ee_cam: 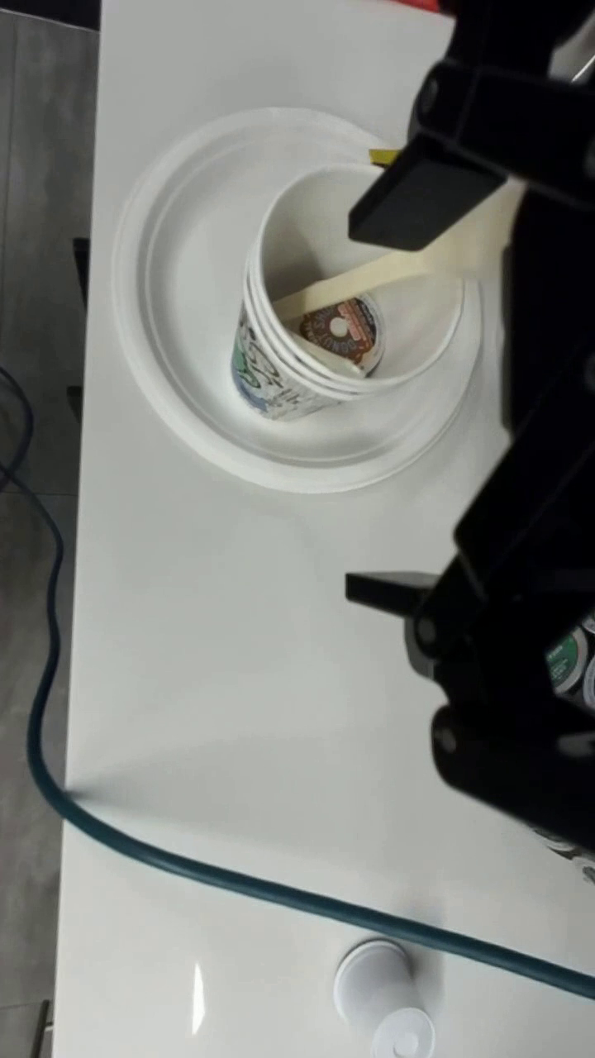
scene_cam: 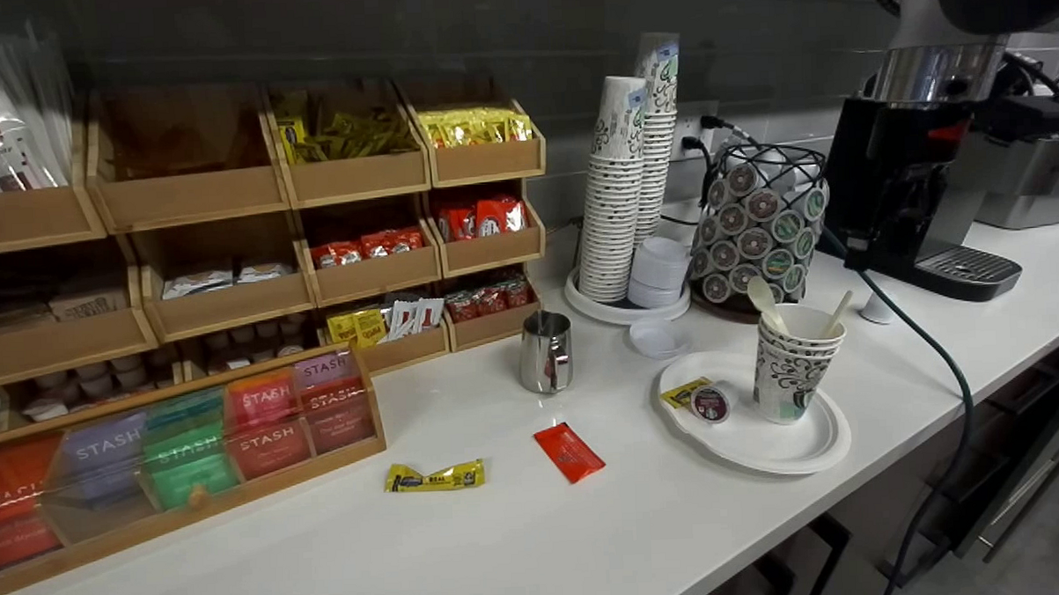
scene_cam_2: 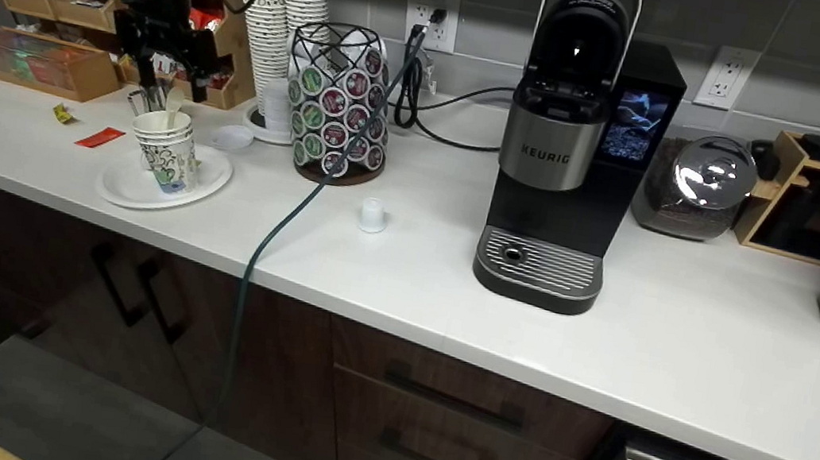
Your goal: Remove the three coffee cups from the white plate and put them on the right side of the counter
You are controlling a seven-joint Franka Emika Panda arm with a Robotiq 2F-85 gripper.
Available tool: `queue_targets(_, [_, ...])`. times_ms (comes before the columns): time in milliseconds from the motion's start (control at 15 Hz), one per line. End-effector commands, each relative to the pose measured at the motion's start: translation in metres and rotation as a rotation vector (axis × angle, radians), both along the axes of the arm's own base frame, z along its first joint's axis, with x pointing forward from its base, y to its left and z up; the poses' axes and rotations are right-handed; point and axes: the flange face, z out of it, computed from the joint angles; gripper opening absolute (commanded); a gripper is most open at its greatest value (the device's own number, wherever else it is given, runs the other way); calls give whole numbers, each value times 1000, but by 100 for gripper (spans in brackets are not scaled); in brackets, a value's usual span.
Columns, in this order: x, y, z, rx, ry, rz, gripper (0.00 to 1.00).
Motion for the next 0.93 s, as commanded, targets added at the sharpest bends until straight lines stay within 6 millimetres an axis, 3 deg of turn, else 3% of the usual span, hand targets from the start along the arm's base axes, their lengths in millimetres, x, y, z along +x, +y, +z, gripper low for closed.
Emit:
queue_targets(0, [-1,2,-4,7,-23,-6,100])
queue_targets(200, [-2,2,-7,7,-28,-6,100])
queue_targets(467, [14,8,-20,-3,-75,123,100])
queue_targets(867, [26,-5,-44,5,-41,298,100])
